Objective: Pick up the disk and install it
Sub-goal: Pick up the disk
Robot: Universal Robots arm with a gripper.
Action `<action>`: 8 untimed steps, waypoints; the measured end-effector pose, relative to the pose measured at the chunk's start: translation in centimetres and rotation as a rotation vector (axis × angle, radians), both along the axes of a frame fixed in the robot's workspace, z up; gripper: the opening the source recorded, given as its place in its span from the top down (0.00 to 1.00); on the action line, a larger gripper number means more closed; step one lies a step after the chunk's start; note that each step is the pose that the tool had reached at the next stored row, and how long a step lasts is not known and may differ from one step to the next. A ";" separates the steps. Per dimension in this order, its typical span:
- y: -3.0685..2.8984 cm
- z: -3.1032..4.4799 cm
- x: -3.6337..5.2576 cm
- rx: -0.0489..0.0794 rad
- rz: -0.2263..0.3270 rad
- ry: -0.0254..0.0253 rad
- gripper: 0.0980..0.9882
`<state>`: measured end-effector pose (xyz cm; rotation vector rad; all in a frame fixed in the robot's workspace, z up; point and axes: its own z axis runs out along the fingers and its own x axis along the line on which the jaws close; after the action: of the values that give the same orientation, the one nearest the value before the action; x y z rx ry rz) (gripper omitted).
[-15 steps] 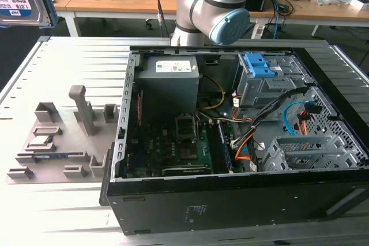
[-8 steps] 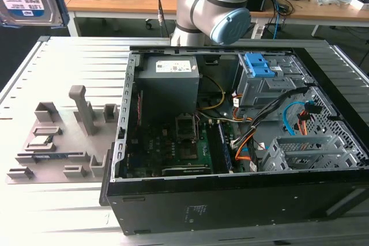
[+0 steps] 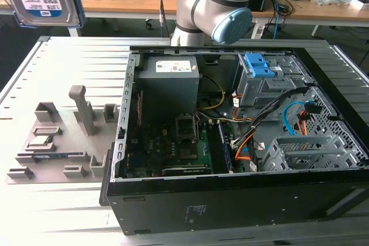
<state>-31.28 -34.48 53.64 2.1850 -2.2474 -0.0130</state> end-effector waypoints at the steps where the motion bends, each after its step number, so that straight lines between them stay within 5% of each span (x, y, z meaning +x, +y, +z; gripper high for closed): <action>1: 0.00 0.00 0.29 0.000 0.000 0.0000 0.70; 8: 0.01 0.00 2.69 0.000 0.000 0.0000 0.70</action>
<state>-28.58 -34.47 53.65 2.1848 -2.2473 -0.0128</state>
